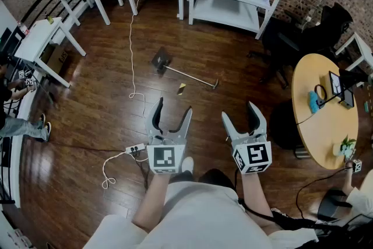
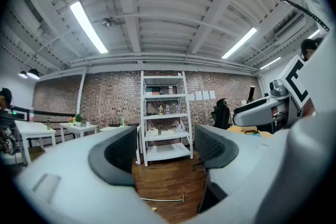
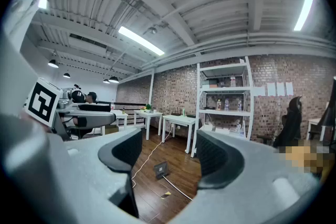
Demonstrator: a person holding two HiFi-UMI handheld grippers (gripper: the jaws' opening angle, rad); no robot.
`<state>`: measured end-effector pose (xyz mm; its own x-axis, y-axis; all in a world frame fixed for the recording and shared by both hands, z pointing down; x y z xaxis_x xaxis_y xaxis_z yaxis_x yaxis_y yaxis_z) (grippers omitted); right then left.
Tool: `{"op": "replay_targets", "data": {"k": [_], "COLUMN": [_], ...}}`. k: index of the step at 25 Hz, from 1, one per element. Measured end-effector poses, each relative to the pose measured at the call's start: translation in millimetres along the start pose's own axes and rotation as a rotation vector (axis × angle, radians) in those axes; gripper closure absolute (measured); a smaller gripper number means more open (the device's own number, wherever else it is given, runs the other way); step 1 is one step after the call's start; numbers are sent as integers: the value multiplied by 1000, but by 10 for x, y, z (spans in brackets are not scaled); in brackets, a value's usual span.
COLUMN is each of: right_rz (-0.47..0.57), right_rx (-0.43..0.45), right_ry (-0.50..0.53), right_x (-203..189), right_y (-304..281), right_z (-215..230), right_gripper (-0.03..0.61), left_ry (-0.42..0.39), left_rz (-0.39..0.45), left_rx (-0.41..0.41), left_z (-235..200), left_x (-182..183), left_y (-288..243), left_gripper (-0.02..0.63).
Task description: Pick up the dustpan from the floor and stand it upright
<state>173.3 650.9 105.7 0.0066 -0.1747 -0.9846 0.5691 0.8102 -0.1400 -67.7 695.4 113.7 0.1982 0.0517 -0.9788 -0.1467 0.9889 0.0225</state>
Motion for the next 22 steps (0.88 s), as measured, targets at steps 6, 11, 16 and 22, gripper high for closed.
{"op": "replay_targets", "data": {"k": [6, 11, 16, 22], "right_rz": [-81, -124, -160, -296], "right_rx": [-27, -31, 25, 122], "right_ry": [-69, -95, -100, -134], "right_x": [-115, -268, -273, -591], "right_y": [-864, -1704, -2868, -4097], "right_z": [478, 1053, 1780, 2691], "right_gripper": [267, 267, 267, 267], "left_ry": [-15, 8, 15, 1], "left_rz": [-49, -85, -126, -228], "left_rx": [-12, -37, -60, -136], "left_z": [-301, -332, -386, -373], "left_x": [-359, -645, -971, -1364], "left_y": [-814, -1678, -2981, -4492], "left_gripper": [256, 256, 256, 256]}}
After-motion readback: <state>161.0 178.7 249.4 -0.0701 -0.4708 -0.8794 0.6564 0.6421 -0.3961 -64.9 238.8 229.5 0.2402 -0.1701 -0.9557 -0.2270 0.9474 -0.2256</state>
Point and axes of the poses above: the fingertips, and each gripper's own axes: y backward along the fingers, z to its right, x out of its top, the point moved 10 cm from there along y, backward along the fingers, and after that the axes turned 11 degrees about -y, right-handed, at the moved point
